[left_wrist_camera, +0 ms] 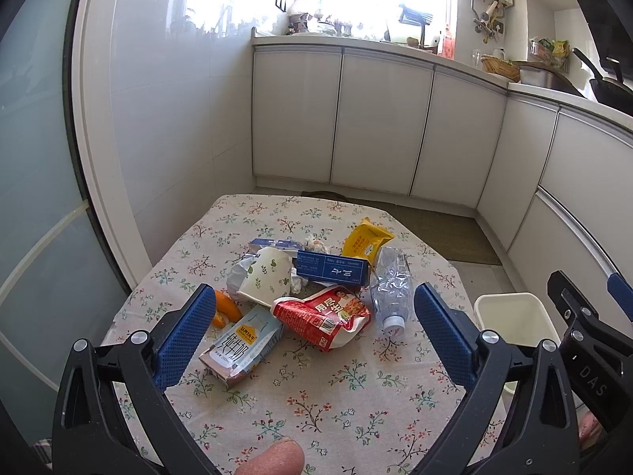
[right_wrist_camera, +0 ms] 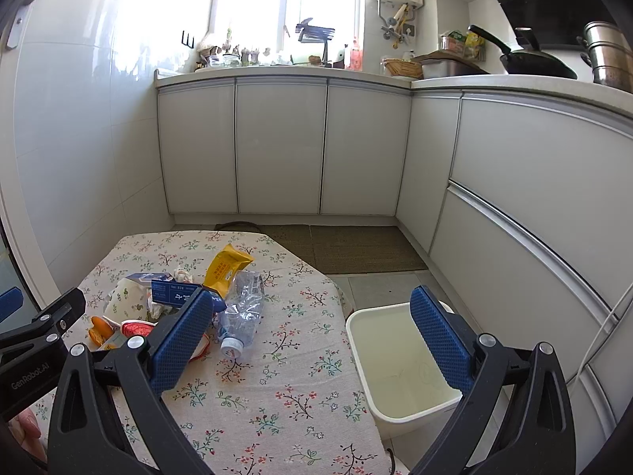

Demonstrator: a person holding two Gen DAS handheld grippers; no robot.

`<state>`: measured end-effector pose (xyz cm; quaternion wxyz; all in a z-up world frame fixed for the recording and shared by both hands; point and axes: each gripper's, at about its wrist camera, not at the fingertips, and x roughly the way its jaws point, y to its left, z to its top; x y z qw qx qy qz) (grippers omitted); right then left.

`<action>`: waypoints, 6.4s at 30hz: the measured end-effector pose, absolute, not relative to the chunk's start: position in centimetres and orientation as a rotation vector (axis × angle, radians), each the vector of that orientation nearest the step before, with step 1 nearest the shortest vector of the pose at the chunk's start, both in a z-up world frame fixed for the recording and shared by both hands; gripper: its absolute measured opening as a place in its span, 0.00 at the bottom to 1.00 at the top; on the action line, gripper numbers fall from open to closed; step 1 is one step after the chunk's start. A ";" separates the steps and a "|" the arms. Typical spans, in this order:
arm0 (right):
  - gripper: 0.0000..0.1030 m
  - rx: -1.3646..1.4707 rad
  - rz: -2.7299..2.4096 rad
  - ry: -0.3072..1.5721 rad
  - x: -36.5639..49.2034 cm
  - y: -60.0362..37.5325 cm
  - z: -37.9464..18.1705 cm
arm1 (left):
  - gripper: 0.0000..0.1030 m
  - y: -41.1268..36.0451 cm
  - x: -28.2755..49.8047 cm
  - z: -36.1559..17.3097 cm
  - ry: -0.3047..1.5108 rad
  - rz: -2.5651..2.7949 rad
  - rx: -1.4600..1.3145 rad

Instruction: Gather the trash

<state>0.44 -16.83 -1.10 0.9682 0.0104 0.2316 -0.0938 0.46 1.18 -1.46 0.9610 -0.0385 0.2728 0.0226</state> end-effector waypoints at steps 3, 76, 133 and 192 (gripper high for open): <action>0.94 0.021 -0.189 0.468 0.4 -16.8 -1.1 | 0.93 1.2 0.4 -1.5 0.553 0.046 -0.078; 0.94 -0.040 0.166 0.945 14.1 -13.6 -7.9 | 0.31 9.0 21.8 -13.4 1.192 -0.118 -0.168; 0.36 0.031 0.595 0.770 15.2 -5.2 -5.3 | 0.22 14.3 14.1 -1.6 0.837 -0.152 -0.408; 0.76 0.288 -0.499 0.773 5.8 -44.3 -7.5 | 0.22 -23.3 16.0 -8.2 0.955 -0.678 -0.190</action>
